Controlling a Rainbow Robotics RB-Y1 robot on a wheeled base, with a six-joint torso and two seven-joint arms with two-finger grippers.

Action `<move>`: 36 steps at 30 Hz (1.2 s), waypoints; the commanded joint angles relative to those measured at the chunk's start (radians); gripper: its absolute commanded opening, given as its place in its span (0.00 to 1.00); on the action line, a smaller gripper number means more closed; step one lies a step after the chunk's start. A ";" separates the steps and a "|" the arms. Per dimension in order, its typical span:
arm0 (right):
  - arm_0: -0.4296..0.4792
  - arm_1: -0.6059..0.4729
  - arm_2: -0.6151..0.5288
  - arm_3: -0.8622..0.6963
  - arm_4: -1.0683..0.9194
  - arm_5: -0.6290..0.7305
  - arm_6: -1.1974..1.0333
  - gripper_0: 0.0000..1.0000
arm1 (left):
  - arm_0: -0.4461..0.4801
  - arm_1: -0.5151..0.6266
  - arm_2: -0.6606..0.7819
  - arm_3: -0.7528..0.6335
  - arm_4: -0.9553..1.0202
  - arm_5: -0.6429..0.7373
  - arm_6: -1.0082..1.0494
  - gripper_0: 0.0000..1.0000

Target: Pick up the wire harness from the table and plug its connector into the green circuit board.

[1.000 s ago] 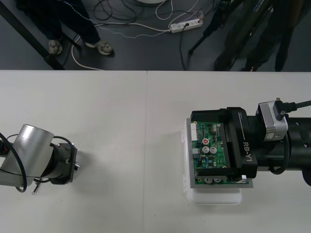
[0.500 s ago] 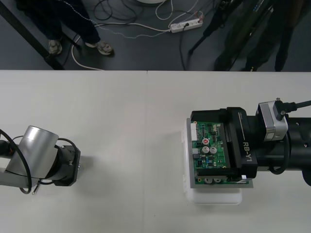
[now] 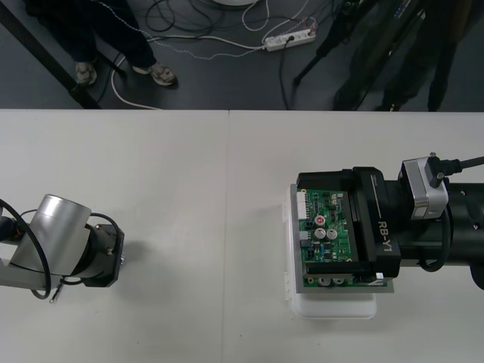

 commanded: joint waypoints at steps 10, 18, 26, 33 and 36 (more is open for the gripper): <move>0.010 -0.016 -0.019 -0.034 -0.004 0.008 -0.011 1.00 | 0.071 -0.016 0.068 0.040 0.015 0.028 -0.040 0.00; 0.010 -0.017 -0.022 -0.034 -0.004 0.009 -0.011 1.00 | 0.080 -0.001 0.137 0.086 0.068 0.028 -0.034 0.00; 0.010 -0.017 -0.022 -0.034 -0.004 0.009 -0.012 1.00 | 0.078 0.045 0.261 0.101 0.142 0.028 -0.034 0.00; 0.010 -0.016 -0.022 -0.034 -0.005 0.009 -0.011 1.00 | 0.078 0.088 0.375 0.062 0.243 0.028 -0.032 0.00; 0.010 -0.016 -0.020 -0.034 -0.005 0.009 -0.011 1.00 | 0.080 0.113 0.425 0.046 0.320 0.028 -0.034 0.00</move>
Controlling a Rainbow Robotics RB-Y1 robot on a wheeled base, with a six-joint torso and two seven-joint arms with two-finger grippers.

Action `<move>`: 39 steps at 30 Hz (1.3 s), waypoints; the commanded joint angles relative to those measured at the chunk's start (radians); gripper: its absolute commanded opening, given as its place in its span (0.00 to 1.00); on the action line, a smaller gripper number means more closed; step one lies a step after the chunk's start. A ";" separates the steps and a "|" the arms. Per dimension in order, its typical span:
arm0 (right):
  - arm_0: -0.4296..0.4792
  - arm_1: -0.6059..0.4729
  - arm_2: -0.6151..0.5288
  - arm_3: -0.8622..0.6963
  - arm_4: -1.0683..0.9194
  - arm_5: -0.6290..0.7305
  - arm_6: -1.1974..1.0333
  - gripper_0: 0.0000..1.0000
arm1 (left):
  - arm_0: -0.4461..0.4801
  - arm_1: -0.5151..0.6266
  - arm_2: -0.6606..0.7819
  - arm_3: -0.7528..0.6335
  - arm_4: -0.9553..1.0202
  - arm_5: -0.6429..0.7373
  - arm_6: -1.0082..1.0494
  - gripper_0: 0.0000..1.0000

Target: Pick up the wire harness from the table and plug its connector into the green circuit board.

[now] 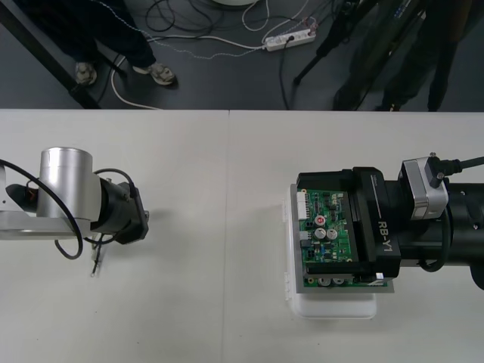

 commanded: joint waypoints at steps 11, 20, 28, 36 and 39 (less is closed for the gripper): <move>0.011 -0.016 -0.020 -0.034 -0.008 0.009 -0.008 1.00 | 0.010 0.181 0.257 -0.090 0.392 0.043 -0.023 0.00; 0.016 -0.016 -0.023 -0.034 -0.011 0.009 -0.008 1.00 | 0.030 0.239 0.379 -0.092 0.674 0.045 0.003 0.00; 0.016 -0.016 -0.029 -0.034 -0.016 0.009 -0.014 1.00 | 0.113 0.271 0.518 -0.096 0.909 0.045 0.032 0.00; 0.016 -0.016 -0.031 -0.034 -0.018 0.009 -0.019 1.00 | 0.116 0.277 0.547 -0.058 1.235 0.045 0.064 0.00; 0.016 -0.017 -0.032 -0.034 -0.018 0.009 -0.022 1.00 | 0.116 0.277 0.549 -0.046 1.374 0.045 0.066 0.00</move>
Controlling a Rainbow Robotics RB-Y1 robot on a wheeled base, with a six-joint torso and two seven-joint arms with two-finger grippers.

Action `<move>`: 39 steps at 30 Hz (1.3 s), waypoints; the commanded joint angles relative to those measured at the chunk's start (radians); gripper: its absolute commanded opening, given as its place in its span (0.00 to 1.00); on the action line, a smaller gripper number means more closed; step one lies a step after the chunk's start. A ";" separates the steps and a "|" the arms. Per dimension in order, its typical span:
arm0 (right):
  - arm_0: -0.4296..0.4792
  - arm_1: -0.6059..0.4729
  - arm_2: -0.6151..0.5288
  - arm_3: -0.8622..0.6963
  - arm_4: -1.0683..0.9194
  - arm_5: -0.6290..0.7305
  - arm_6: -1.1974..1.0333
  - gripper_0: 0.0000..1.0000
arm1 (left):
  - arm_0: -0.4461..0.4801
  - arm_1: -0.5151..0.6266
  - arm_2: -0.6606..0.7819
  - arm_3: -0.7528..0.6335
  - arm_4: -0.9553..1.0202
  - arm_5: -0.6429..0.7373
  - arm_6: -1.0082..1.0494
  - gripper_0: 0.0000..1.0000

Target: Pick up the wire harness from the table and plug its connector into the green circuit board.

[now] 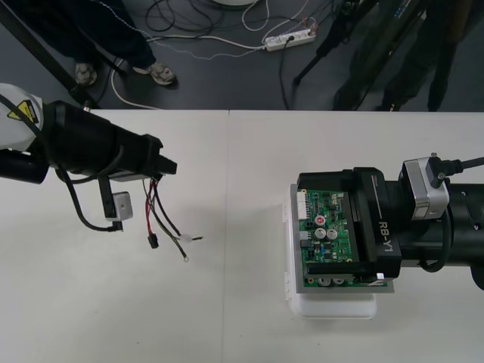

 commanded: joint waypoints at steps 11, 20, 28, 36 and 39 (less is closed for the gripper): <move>0.013 -0.016 -0.033 -0.034 -0.014 0.009 -0.032 1.00 | 0.002 0.001 0.056 0.083 0.410 0.039 0.090 0.00; 0.013 -0.016 -0.036 -0.034 -0.014 0.009 -0.037 1.00 | 0.002 -0.144 0.088 0.289 0.597 -0.089 0.110 0.00; 0.013 -0.016 -0.036 -0.034 -0.015 0.009 -0.034 1.00 | 0.002 -0.209 0.150 0.410 0.592 -0.184 0.179 0.00; 0.013 -0.017 -0.037 -0.034 -0.014 0.009 -0.037 1.00 | 0.007 -0.231 0.193 0.421 0.595 -0.208 0.367 0.00; 0.013 -0.016 -0.037 -0.034 -0.014 0.009 -0.037 1.00 | 0.013 -0.234 0.210 0.419 0.594 -0.217 0.438 0.00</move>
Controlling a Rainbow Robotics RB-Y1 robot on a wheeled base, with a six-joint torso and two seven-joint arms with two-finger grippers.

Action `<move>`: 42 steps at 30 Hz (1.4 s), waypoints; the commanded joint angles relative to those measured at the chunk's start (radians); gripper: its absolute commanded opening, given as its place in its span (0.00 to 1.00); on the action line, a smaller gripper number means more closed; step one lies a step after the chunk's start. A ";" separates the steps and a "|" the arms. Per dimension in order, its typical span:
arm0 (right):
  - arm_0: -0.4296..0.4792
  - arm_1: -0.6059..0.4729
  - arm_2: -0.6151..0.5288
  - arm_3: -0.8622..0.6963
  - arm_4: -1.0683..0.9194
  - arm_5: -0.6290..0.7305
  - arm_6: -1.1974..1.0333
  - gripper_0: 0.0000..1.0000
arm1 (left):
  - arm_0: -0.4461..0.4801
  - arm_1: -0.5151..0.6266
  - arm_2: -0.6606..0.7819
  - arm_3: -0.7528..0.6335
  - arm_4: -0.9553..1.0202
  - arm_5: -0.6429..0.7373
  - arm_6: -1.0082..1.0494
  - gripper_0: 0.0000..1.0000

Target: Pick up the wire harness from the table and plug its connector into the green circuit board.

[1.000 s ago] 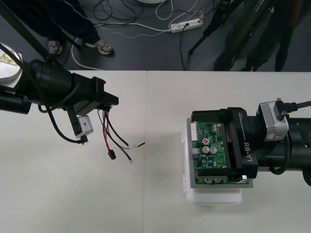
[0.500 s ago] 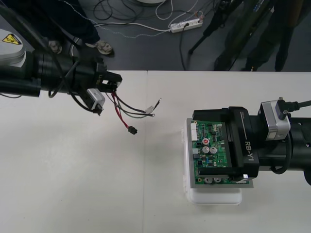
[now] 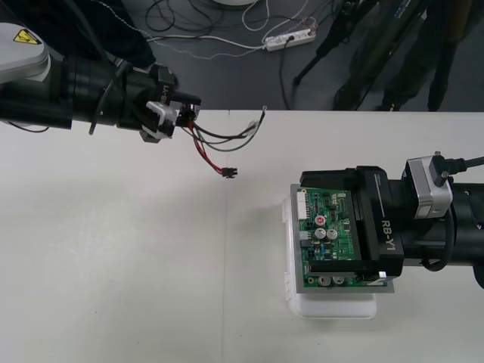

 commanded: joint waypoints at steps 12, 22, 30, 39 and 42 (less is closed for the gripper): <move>0.012 -0.016 -0.026 -0.034 -0.009 0.009 -0.054 1.00 | 0.156 -0.020 0.242 -0.068 -0.101 -0.157 0.408 0.00; 0.012 -0.017 -0.028 -0.034 -0.009 0.009 -0.074 1.00 | 0.299 -0.020 0.341 -0.158 -0.107 -0.239 0.582 0.00; 0.012 -0.016 -0.023 -0.034 -0.012 0.009 -0.089 1.00 | 0.421 -0.039 0.424 -0.264 -0.114 -0.258 0.701 0.00; 0.012 -0.016 -0.018 -0.034 -0.038 -0.016 -0.092 1.00 | 0.561 -0.085 0.476 -0.313 -0.119 -0.311 0.732 0.00; 0.012 -0.016 -0.024 -0.034 -0.043 -0.037 -0.092 1.00 | 0.604 -0.108 0.501 -0.313 -0.122 -0.351 0.746 0.00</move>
